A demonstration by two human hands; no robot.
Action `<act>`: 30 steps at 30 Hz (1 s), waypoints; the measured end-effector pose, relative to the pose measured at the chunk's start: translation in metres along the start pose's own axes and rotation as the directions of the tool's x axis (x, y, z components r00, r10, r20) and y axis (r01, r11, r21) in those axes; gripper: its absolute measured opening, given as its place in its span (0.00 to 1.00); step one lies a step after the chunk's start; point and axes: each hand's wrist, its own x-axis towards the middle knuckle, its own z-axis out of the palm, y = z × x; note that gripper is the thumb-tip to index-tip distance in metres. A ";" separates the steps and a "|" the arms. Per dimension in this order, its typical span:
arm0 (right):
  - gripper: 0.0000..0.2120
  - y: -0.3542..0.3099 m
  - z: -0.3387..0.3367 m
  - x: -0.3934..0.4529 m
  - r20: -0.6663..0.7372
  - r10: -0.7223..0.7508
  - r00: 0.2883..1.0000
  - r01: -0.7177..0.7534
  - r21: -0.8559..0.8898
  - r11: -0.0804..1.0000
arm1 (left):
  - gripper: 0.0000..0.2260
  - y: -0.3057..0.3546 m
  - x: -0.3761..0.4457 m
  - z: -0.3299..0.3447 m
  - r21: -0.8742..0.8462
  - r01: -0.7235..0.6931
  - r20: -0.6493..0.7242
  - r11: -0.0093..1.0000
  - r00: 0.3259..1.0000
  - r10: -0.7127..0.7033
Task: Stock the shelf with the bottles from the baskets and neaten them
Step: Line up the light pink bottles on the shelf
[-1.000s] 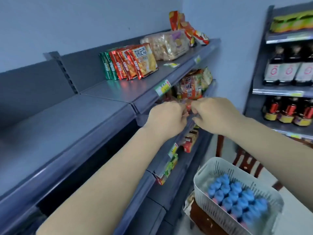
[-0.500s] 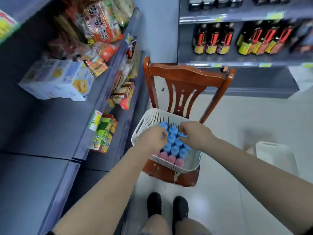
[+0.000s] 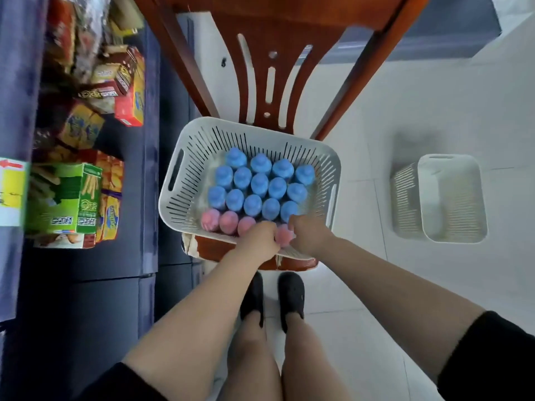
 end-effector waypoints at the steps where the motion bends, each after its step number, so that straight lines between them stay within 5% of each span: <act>1: 0.13 0.002 0.007 0.008 0.010 0.023 1.000 -0.023 0.008 1.000 | 0.08 -0.002 0.010 0.006 -0.005 0.006 0.011 1.000 1.000 -0.006; 9: 0.10 0.010 0.041 0.057 0.112 0.098 0.989 -0.100 0.016 0.995 | 0.10 -0.013 0.060 0.038 0.007 0.102 0.036 0.995 0.994 -0.102; 15: 0.10 0.010 0.043 0.059 0.033 0.046 0.998 -0.043 -0.094 0.995 | 0.09 -0.014 0.061 0.038 -0.014 0.054 -0.011 0.998 0.998 -0.054; 20: 0.07 0.009 0.016 0.035 -0.020 -0.002 1.000 0.002 0.008 1.000 | 0.07 -0.009 0.040 0.020 -0.116 -0.003 -0.025 0.993 1.000 0.000; 25: 0.09 0.002 -0.033 -0.004 -0.166 -0.111 0.980 0.112 -0.003 0.994 | 0.17 0.005 -0.006 -0.020 -0.284 -0.063 -0.073 0.957 0.996 0.044; 30: 0.11 -0.028 -0.093 -0.053 -0.371 -0.209 0.905 0.236 0.029 0.971 | 0.22 0.009 -0.055 -0.063 -0.542 -0.176 -0.279 0.822 0.960 0.022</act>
